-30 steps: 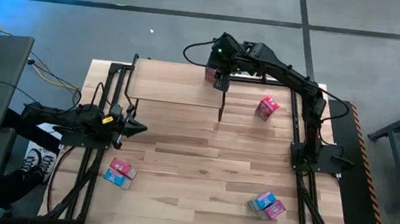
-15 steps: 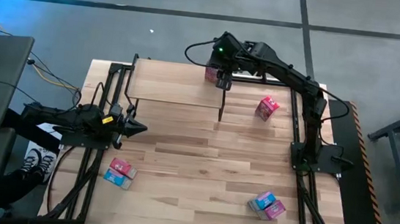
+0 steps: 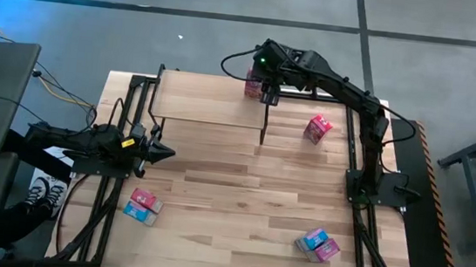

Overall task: Stack cereal on shelf
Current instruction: Put the top purple cereal box on the shelf, then put the purple cereal box on the shelf

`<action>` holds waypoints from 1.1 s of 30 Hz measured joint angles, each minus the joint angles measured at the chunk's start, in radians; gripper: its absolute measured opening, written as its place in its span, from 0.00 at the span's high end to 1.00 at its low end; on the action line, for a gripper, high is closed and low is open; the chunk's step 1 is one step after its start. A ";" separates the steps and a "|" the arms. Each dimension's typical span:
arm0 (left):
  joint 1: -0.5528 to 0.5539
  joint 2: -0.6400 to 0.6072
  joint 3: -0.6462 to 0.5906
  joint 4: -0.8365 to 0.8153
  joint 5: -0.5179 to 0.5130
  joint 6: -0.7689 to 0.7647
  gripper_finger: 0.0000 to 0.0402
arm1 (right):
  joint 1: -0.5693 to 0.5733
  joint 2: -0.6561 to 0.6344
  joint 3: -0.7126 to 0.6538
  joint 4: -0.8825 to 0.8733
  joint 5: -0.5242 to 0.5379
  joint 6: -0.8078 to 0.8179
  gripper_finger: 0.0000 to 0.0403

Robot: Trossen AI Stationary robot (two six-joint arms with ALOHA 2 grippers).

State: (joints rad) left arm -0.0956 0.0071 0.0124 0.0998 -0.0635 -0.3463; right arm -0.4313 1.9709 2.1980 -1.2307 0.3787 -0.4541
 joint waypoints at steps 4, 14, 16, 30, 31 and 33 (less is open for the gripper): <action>0.000 0.000 0.000 0.000 0.000 0.000 0.99 | 0.002 0.000 0.000 -0.013 -0.019 0.009 0.47; 0.000 0.000 0.000 0.000 0.000 0.000 0.99 | 0.020 -0.002 0.000 -0.050 -0.014 0.029 0.47; 0.000 0.000 0.000 0.000 0.000 0.000 0.99 | 0.020 -0.005 0.000 -0.072 -0.015 0.030 0.47; 0.000 0.000 0.000 0.000 0.000 0.000 0.99 | -0.025 -0.095 -0.002 -0.285 -0.168 0.280 0.47; 0.000 0.000 0.000 0.000 0.000 0.000 0.99 | -0.029 -0.104 -0.002 -0.319 -0.195 0.306 0.47; 0.000 0.000 0.000 0.000 0.000 0.000 0.99 | -0.038 -0.128 -0.009 -0.344 -0.238 0.348 0.47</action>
State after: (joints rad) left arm -0.0956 0.0074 0.0124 0.0994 -0.0634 -0.3462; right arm -0.4692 1.8428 2.1894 -1.5748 0.1409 -0.1060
